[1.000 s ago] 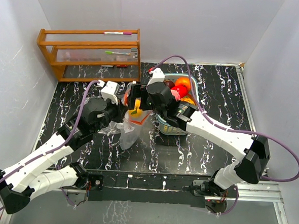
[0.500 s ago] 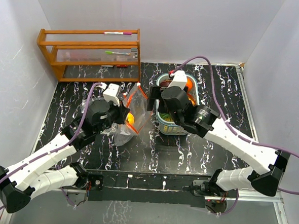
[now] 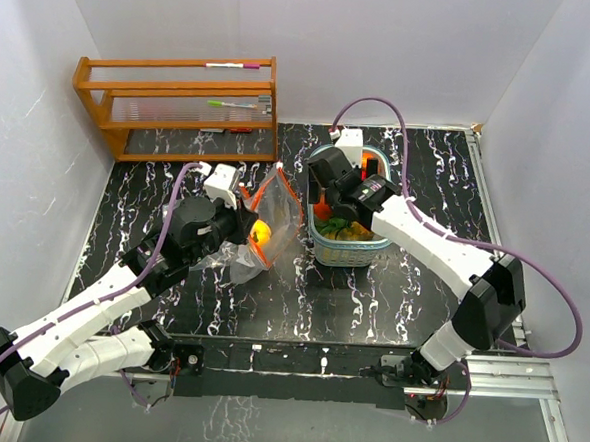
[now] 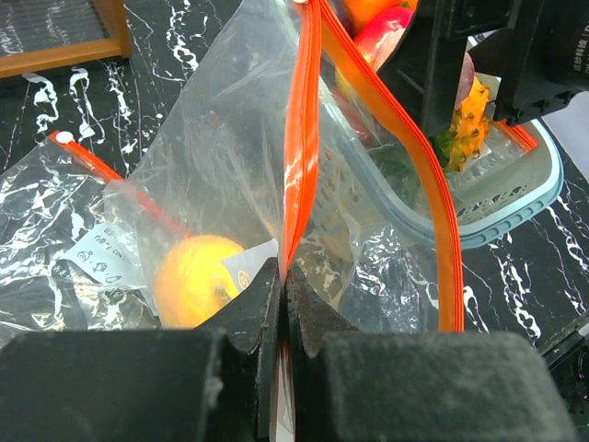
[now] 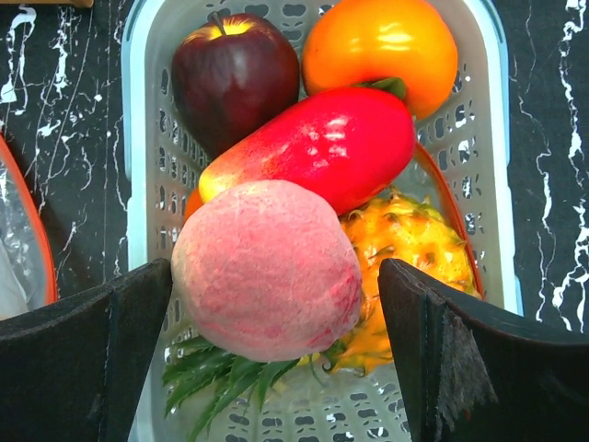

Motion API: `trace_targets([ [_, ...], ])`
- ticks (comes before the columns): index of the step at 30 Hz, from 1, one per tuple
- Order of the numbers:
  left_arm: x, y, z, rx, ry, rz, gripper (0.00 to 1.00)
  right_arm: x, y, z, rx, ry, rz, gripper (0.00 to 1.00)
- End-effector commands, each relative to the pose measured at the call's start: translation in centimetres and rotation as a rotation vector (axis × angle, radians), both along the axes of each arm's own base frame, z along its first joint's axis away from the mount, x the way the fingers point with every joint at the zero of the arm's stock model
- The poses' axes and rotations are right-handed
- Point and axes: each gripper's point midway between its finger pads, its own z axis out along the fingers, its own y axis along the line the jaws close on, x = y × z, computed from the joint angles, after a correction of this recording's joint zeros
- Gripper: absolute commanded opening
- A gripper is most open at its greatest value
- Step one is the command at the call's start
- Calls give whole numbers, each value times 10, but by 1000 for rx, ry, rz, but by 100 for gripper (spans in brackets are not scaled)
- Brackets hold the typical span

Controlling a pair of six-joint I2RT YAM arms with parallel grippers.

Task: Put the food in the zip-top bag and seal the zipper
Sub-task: Pick up the fake fruit from the bin.

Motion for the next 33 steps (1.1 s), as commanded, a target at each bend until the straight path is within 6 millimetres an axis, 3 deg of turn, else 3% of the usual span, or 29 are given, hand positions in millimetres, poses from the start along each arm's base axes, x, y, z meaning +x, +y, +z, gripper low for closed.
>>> trace_targets([
  [1, -1, -3, 10, -29, -36, -19, 0, 22, -7, 28, 6, -96, -28, 98],
  [4, 0, -2, 8, -24, -35, -18, 0, 25, -6, 20, 36, -74, -9, 96],
  [7, 1, -3, 9, -18, -35, -16, 0, 21, -5, 16, 69, -65, 14, 78],
  [11, 1, -3, 9, -19, -32, -16, 0, 18, -1, 13, 126, -58, 62, 77],
  [15, 1, -2, 7, -18, -29, -14, 0, 13, -3, -4, 131, -16, 73, 75],
  [18, 1, -3, 6, -17, -25, -13, 0, 9, -4, -3, 147, -13, 74, 60],
  [22, 3, -5, 5, -13, -20, -16, 0, 2, -3, 32, 205, -76, 102, 51],
  [27, 4, -7, 2, -7, -12, -19, 0, -22, 8, 107, 387, -211, 238, 46],
  [33, 7, -9, -1, -2, -8, -17, 0, -59, 39, 151, 566, -246, 477, 42],
])
